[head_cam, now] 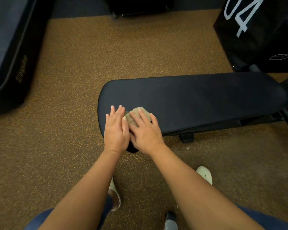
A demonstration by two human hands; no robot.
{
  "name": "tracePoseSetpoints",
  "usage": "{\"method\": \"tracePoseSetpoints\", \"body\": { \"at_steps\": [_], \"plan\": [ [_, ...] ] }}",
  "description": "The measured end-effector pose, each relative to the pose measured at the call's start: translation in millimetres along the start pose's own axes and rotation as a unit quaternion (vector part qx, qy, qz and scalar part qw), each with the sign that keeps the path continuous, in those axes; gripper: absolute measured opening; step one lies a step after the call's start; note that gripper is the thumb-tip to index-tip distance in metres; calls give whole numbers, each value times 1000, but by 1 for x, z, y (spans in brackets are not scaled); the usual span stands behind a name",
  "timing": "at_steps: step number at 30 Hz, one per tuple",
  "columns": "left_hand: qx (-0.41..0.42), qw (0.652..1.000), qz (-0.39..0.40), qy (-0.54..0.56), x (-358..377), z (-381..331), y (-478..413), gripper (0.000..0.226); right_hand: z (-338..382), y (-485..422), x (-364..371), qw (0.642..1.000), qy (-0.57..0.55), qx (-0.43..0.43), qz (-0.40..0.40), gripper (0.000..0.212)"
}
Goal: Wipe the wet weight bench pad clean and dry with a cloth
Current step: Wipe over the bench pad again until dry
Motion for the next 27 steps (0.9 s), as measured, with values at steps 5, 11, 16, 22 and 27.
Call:
{"method": "tracePoseSetpoints", "body": {
  "at_steps": [5,11,16,22,27],
  "plan": [
    [50,997,28,-50,4,-4,7,57,-28,2,-3,995,18,99,3,47],
    [157,982,84,-69,21,-31,15,48,-29,20,-8,999,33,33,2,55],
    [201,966,108,-124,34,-45,19,46,-83,19,-19,985,37,169,8,47],
    [203,950,161,-174,53,-43,28,48,-73,35,-17,994,51,101,-6,50],
    [192,940,167,-226,60,-29,31,52,-97,36,-23,982,44,182,-23,53]
  ]
}}
Point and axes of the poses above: each hand's wrist, its own y-axis away from the middle knuckle, its own x-axis out of the palm, z = x × y, the point moved 7 cm from there along -y, towards the middle knuckle, and after that the axes turned 1 degree about -z, right-handed, at the moved point
